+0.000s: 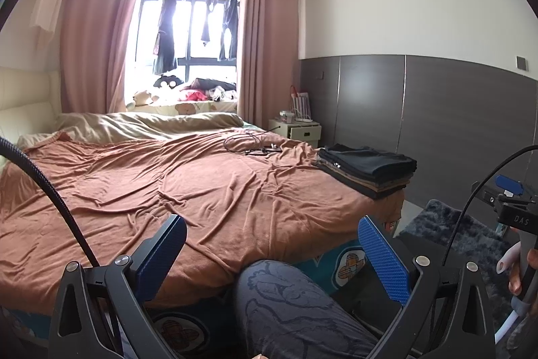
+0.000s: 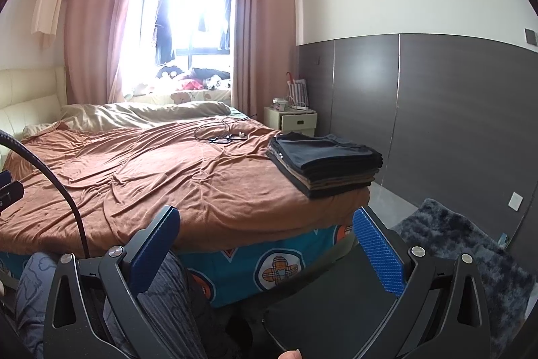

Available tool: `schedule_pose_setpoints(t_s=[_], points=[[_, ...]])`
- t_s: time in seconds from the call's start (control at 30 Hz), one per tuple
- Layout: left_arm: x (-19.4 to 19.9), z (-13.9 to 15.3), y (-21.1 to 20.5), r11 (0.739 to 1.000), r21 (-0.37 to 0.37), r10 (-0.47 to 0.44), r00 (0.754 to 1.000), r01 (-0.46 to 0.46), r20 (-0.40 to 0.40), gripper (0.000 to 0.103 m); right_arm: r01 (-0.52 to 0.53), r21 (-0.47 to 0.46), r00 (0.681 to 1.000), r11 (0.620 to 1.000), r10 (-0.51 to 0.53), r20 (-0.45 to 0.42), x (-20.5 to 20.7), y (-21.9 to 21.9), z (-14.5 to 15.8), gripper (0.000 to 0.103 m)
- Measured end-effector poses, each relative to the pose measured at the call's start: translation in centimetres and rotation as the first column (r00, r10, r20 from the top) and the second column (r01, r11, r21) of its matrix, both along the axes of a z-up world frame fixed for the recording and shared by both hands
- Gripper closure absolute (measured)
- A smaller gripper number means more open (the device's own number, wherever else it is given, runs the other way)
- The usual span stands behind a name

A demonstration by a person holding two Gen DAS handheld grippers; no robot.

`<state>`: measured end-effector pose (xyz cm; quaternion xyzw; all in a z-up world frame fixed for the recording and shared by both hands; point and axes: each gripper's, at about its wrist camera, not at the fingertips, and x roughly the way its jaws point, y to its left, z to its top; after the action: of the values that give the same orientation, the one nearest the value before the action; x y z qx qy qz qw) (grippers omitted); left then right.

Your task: Fold small clothes

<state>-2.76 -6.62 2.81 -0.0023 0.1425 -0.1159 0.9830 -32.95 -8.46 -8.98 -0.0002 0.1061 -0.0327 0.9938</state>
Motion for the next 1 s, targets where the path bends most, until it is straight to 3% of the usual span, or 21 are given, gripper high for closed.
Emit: schedule_pose_setpoints(t_s=[1.0], points=[[-0.20, -0.13, 0.33, 1.000, -0.022, 0.021, 1.000, -0.021, 0.000, 0.000, -0.011, 0.003, 1.000, 1.000, 0.011, 0.010, 0.25, -0.30, -0.35, 0.000]])
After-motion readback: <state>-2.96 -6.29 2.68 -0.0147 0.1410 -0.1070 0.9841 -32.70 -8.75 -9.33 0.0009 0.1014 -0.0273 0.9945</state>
